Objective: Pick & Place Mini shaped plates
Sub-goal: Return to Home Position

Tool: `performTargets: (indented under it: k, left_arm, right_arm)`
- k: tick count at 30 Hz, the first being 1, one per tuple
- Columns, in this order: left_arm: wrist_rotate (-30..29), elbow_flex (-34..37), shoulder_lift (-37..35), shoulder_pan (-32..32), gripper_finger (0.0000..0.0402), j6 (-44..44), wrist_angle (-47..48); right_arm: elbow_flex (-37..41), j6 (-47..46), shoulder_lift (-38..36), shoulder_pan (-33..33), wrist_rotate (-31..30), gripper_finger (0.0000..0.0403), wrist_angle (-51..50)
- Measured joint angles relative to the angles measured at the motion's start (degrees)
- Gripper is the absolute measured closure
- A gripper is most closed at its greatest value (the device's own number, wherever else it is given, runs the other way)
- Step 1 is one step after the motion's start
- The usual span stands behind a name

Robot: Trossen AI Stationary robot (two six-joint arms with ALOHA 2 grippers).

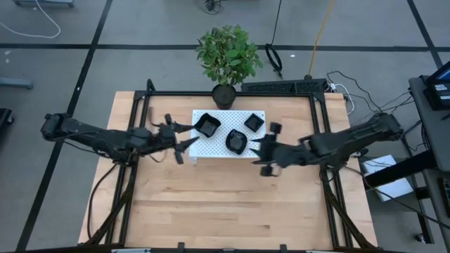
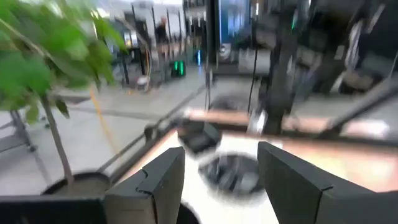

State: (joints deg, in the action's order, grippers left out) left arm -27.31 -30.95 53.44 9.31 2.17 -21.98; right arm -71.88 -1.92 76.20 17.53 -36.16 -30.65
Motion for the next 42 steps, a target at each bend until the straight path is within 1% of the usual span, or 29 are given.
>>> performTargets:
  k: [2,3,6,8,11,13,16,20,23,28,30,32,38,42]
  left_arm:
    - [-0.7,-0.4,-3.9,1.0,0.0195,-1.9,1.0]
    - [-0.6,-0.4,-6.3,1.5,0.0195,-3.1,3.4]
    - [3.4,-0.4,-12.6,3.3,0.0195,-3.8,12.3]
    - [5.3,-0.3,-16.4,4.5,0.0195,-3.8,16.5]
    - [4.8,-0.3,-21.3,5.9,0.0195,-3.6,21.1]
    - [4.6,-0.3,-23.2,6.1,0.0195,-3.1,23.9]
    - [3.2,-0.3,-24.9,6.1,0.0195,0.6,26.3]
    - [2.0,-0.3,-25.0,6.1,0.0195,1.8,26.6]
    - [1.8,-0.3,-25.0,6.1,0.0195,1.9,26.6]
    - [1.8,-0.3,-25.0,6.1,0.0195,0.7,27.8]
    - [2.4,-0.3,-24.9,6.1,0.0195,0.4,30.2]
    - [3.2,0.8,-25.0,6.1,0.0195,-0.4,30.2]
    - [3.3,9.1,-25.1,6.1,0.0195,-3.0,20.7]
    - [3.2,15.0,-25.1,6.1,0.0195,-3.2,13.1]
  right_arm:
    - [1.9,-0.4,-4.4,0.9,0.2,0.0283,0.4]
    - [3.3,-0.6,-6.9,1.4,0.2,0.0284,1.1]
    - [8.5,-1.9,-15.2,2.7,0.1,0.0286,4.8]
    - [11.8,-3.9,-21.1,3.4,0.2,0.0286,5.5]
    - [18.0,-8.0,-29.4,4.5,0.3,0.0286,6.1]
    - [22.2,-8.0,-34.6,4.6,0.3,0.0286,6.4]
    - [29.4,-8.9,-41.6,4.6,0.3,0.0287,6.3]
    - [39.4,-11.7,-49.0,4.6,0.4,0.0287,8.1]
    - [45.8,-11.3,-53.0,4.6,0.5,0.0287,13.4]
    - [53.0,-8.4,-57.7,4.6,6.4,0.0287,23.3]
    - [55.3,-7.4,-58.9,4.6,7.5,0.0287,26.4]
    - [57.5,-6.3,-59.8,4.6,7.7,0.0287,29.6]
    - [63.7,-5.1,-61.3,4.6,7.9,0.0287,39.3]
    - [66.0,-5.3,-61.9,4.6,9.3,0.0287,41.8]
